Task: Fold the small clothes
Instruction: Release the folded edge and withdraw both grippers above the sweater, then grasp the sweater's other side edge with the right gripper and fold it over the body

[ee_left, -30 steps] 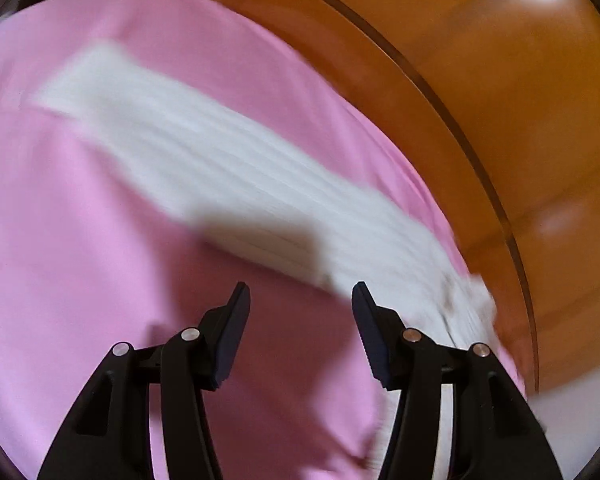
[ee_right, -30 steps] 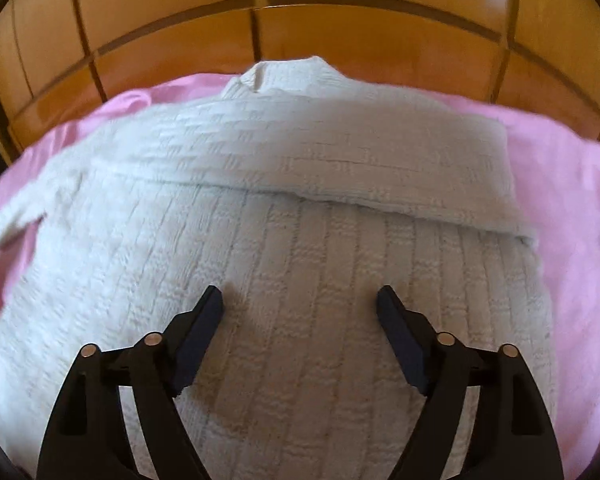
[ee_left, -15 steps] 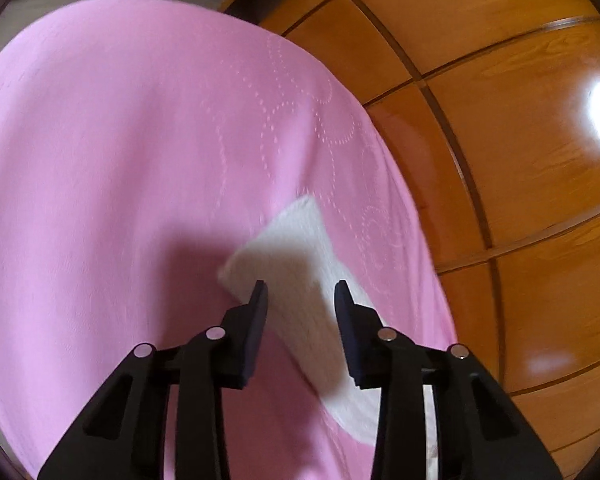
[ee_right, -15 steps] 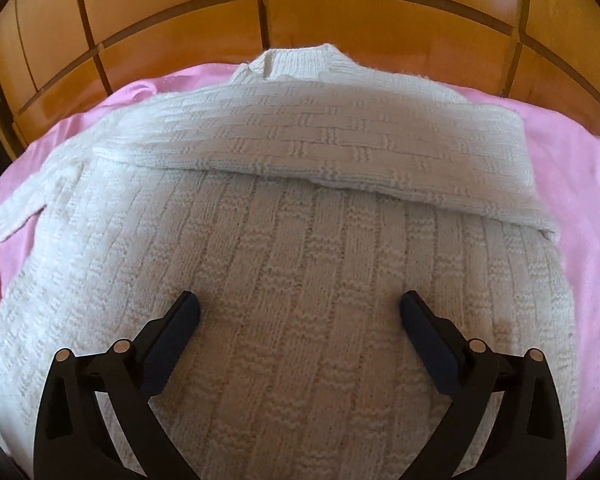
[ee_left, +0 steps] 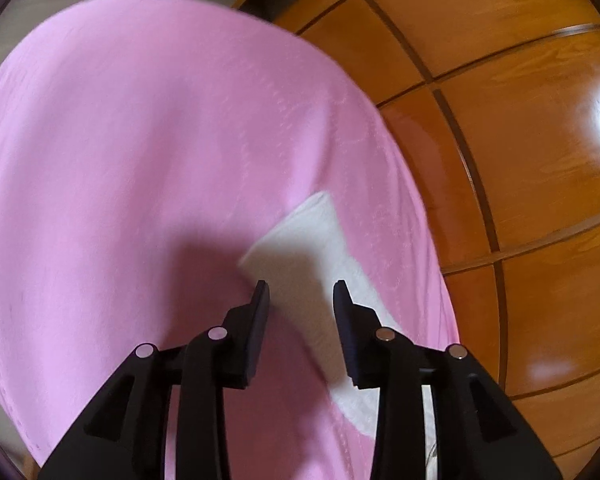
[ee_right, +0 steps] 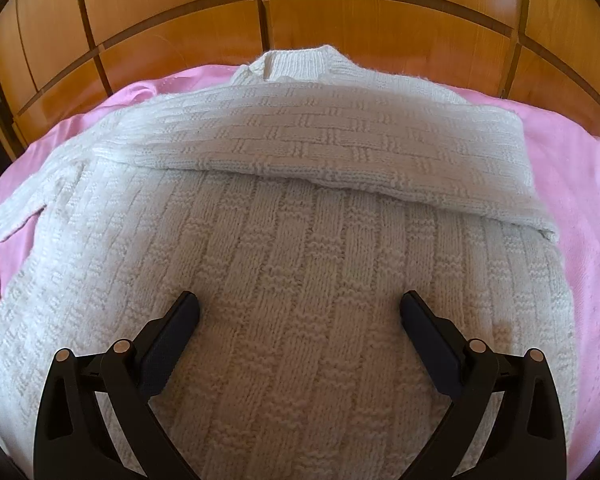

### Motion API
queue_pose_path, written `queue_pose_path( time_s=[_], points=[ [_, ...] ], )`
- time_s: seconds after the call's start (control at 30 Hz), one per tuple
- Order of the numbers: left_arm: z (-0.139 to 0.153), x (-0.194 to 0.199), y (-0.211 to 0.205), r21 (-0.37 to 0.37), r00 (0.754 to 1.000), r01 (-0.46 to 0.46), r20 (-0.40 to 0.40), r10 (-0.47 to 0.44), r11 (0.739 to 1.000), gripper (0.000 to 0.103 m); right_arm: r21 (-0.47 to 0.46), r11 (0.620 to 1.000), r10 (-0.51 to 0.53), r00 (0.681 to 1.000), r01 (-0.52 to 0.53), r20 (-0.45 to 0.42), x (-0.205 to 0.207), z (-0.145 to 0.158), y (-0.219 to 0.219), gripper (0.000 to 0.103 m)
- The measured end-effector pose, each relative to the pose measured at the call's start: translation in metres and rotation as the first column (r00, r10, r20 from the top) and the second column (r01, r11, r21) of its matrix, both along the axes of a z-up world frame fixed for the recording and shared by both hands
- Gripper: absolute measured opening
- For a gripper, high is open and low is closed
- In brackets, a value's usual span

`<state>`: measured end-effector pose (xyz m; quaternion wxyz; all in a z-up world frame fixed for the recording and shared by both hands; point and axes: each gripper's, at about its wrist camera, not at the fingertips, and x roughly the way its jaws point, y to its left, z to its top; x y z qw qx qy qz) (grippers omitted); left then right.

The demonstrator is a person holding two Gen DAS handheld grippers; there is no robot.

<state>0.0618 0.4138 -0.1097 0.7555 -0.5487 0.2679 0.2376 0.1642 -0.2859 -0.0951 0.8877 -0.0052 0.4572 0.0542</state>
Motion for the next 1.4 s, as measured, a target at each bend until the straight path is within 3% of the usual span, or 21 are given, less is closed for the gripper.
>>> queue_pose_path(
  time_s=[0.1, 0.2, 0.23, 0.3, 0.37, 0.5, 0.6, 0.7, 0.73, 0.77, 0.8, 0.87, 0.9, 0.93, 1.0, 1.03, 1.13, 1.2, 1.23, 1.33, 1.4],
  points=[
    [-0.013, -0.005, -0.003, -0.055, 1.0, -0.023, 0.02, 0.024, 0.998, 0.036, 0.0, 1.0, 0.0, 1.0, 0.0, 0.001, 0.0, 0.0, 0.0, 0.099],
    [-0.02, 0.003, 0.003, -0.06, 0.999, -0.043, 0.029, 0.045, 0.997, 0.036, -0.003, 1.0, -0.001, 1.0, 0.001, 0.0, 0.0, -0.001, 0.0, 0.099],
    [-0.021, 0.006, 0.005, -0.054, 0.999, -0.043, 0.021, 0.044, 0.998, 0.032, -0.004, 1.0, -0.001, 1.0, 0.001, 0.0, 0.0, 0.0, 0.0, 0.099],
    [-0.019, 0.015, 0.01, -0.026, 0.999, -0.047, -0.011, 0.047, 0.999, 0.011, -0.007, 1.0, -0.001, 1.0, 0.001, 0.0, 0.0, 0.0, 0.001, 0.099],
    [-0.007, 0.023, 0.01, 0.027, 0.999, -0.04, -0.028, 0.04, 0.999, 0.006, -0.009, 1.0, 0.0, 1.0, 0.0, 0.0, 0.0, 0.0, 0.0, 0.099],
    [0.036, 0.033, -0.02, 0.13, 0.996, 0.036, 0.072, -0.046, 0.991, 0.005, -0.015, 1.0, 0.001, 1.0, -0.001, -0.001, 0.0, -0.001, 0.001, 0.099],
    [0.071, 0.053, -0.07, 0.181, 0.961, 0.17, 0.188, -0.204, 0.969, 0.005, -0.021, 1.0, 0.002, 1.0, -0.002, -0.001, 0.001, -0.002, 0.002, 0.099],
    [0.093, 0.08, -0.142, 0.223, 0.883, 0.343, 0.255, -0.395, 0.912, 0.005, -0.019, 1.0, 0.002, 1.0, -0.002, 0.0, 0.0, -0.002, 0.002, 0.099],
    [0.099, 0.093, -0.181, 0.262, 0.841, 0.419, 0.248, -0.48, 0.869, 0.005, -0.018, 1.0, 0.002, 1.0, -0.002, 0.0, 0.0, -0.002, 0.002, 0.099],
    [0.1, 0.1, -0.202, 0.271, 0.812, 0.466, 0.246, -0.529, 0.842, 0.006, -0.016, 1.0, 0.002, 1.0, -0.002, 0.001, 0.0, -0.002, 0.001, 0.099],
    [0.098, 0.108, -0.228, 0.271, 0.772, 0.525, 0.246, -0.586, 0.806, 0.006, -0.012, 1.0, 0.002, 1.0, -0.002, 0.001, 0.0, -0.003, 0.001, 0.099],
    [0.089, 0.124, -0.288, 0.294, 0.685, 0.639, 0.202, -0.7, 0.711, 0.006, -0.006, 1.0, 0.002, 1.0, -0.002, 0.002, 0.0, -0.003, 0.0, 0.099],
    [0.085, 0.127, -0.308, 0.311, 0.662, 0.667, 0.168, -0.73, 0.677, 0.006, -0.003, 1.0, 0.002, 1.0, -0.002, 0.002, 0.0, -0.003, 0.0, 0.099],
    [0.076, 0.129, -0.332, 0.316, 0.627, 0.707, 0.134, -0.768, 0.632, 0.01, 0.0, 1.0, 0.001, 1.0, -0.001, 0.002, 0.0, -0.003, 0.0, 0.099],
    [0.056, 0.127, -0.37, 0.303, 0.551, 0.782, 0.074, -0.831, 0.545, 0.027, 0.008, 1.0, 0.001, 1.0, -0.001, 0.0, 0.0, -0.002, -0.001, 0.1],
    [0.051, 0.123, -0.38, 0.308, 0.538, 0.793, 0.05, -0.841, 0.525, 0.038, 0.01, 1.0, 0.004, 1.0, -0.004, -0.004, 0.0, -0.001, -0.001, 0.099],
    [0.034, 0.101, -0.396, 0.342, 0.496, 0.821, -0.03, -0.868, 0.457, 0.039, 0.044, 0.999, 0.002, 1.0, -0.001, -0.01, 0.001, 0.01, -0.002, 0.083],
    [0.026, 0.087, -0.397, 0.35, 0.483, 0.83, -0.06, -0.874, 0.434, 0.039, 0.171, 0.985, 0.028, 0.999, -0.022, -0.031, 0.006, 0.021, 0.0, 0.065],
    [0.022, 0.084, -0.394, 0.355, 0.482, 0.833, -0.086, -0.872, 0.425, 0.039, 0.22, 0.975, 0.045, 0.998, -0.035, -0.04, 0.009, 0.024, 0.003, 0.063],
    [0.004, 0.071, -0.378, 0.334, 0.505, 0.83, -0.11, -0.856, 0.447, 0.039, 0.349, 0.932, 0.131, 0.989, -0.098, -0.07, 0.024, 0.028, 0.033, 0.058],
    [-0.005, 0.065, -0.371, 0.314, 0.524, 0.824, -0.11, -0.844, 0.471, 0.036, 0.367, 0.918, 0.2, 0.974, -0.149, -0.107, 0.036, 0.02, 0.066, 0.058]
  ],
)
